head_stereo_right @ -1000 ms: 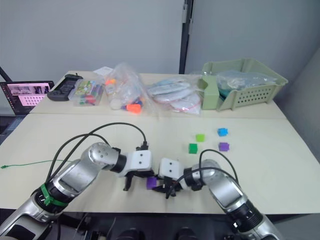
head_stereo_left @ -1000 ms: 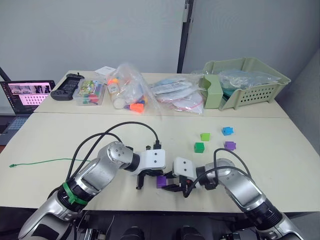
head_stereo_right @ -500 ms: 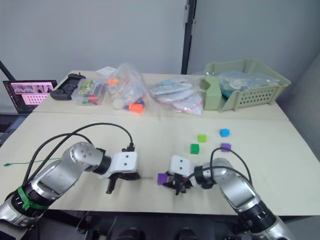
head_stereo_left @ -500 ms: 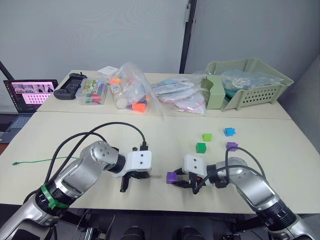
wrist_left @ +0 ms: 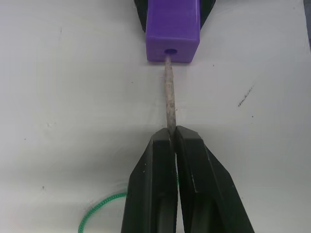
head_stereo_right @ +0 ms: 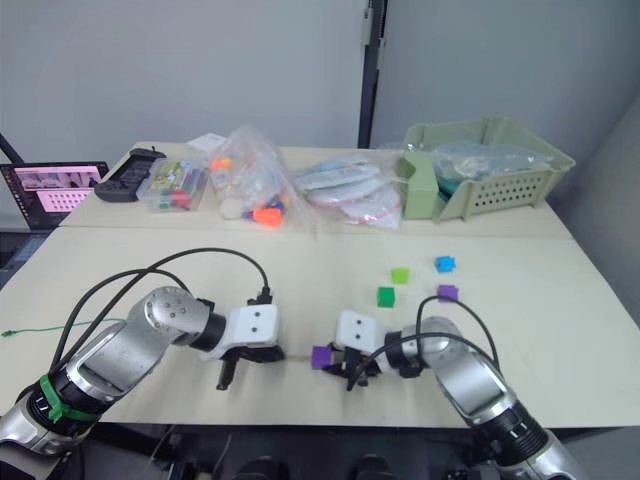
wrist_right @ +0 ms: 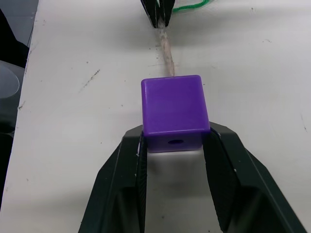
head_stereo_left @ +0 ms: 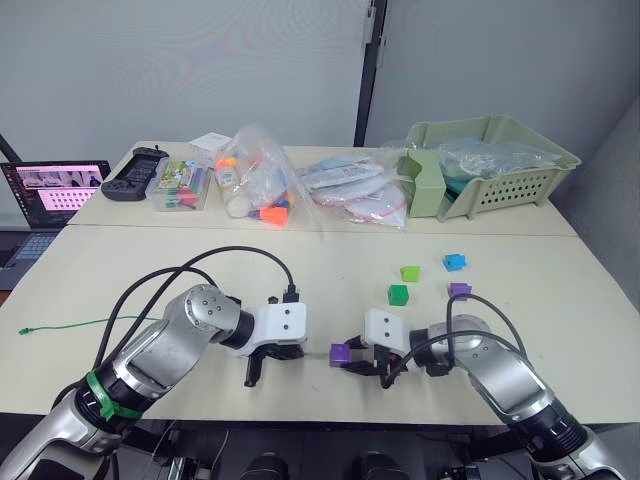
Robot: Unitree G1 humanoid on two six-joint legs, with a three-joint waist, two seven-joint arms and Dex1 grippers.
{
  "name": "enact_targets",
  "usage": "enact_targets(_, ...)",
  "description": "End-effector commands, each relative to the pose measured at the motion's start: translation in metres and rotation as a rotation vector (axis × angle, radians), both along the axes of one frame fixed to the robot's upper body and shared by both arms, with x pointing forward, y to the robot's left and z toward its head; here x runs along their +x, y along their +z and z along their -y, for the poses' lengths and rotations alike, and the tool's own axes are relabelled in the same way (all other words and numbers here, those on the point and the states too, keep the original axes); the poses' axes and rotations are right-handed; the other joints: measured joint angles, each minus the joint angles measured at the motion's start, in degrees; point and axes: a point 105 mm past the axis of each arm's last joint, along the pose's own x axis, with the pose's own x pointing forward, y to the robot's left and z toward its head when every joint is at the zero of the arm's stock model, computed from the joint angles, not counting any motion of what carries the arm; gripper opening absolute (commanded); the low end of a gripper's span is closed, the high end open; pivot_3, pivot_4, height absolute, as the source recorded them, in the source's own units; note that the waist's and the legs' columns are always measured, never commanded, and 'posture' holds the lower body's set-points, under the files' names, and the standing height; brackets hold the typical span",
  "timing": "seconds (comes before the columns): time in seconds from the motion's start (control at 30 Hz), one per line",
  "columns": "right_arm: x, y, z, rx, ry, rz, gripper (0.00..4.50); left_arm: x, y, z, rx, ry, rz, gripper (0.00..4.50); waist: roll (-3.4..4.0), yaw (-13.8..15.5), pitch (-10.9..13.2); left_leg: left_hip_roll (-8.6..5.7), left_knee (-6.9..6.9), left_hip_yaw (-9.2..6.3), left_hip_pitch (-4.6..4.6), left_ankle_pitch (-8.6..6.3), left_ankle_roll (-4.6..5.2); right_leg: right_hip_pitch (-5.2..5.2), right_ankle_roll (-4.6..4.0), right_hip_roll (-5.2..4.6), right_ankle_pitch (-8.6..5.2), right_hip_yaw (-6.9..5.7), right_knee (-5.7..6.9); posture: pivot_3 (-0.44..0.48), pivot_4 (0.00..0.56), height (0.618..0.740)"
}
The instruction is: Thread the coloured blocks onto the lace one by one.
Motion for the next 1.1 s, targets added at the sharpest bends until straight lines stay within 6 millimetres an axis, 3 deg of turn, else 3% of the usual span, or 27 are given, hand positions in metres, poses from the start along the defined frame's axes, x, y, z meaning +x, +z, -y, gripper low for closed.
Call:
enact_targets(0.03,0.0,0.007,-0.007,0.011,0.022,0.03,1.14,-0.002,0.006,0.007,-0.01,-0.036,0.032,0.0,0.0,0.0,0.0,0.0,0.0,0.0,0.0,0.0,0.0,0.0,0.0,0.0,0.0,0.0,0.0,0.0,0.15,0.74)
enact_targets(0.7,-0.003,0.01,-0.013,0.002,0.042,0.025,1.14,0.003,0.004,0.012,0.008,-0.052,0.063,0.0,0.0,0.1,0.0,-0.03,0.0,0.0,-0.02,0.0,0.0,0.0,0.0,-0.02,0.0,0.0,-0.02,0.0,0.15,0.74)
enact_targets(1.1,0.0,0.01,-0.016,-0.02,-0.001,0.0,1.14,0.005,0.01,0.03,-0.036,-0.072,0.069,0.0,0.0,0.13,0.0,-0.04,0.0,-0.01,-0.03,0.0,0.0,-0.01,0.0,-0.02,0.0,0.0,-0.02,0.0,0.15,0.74)
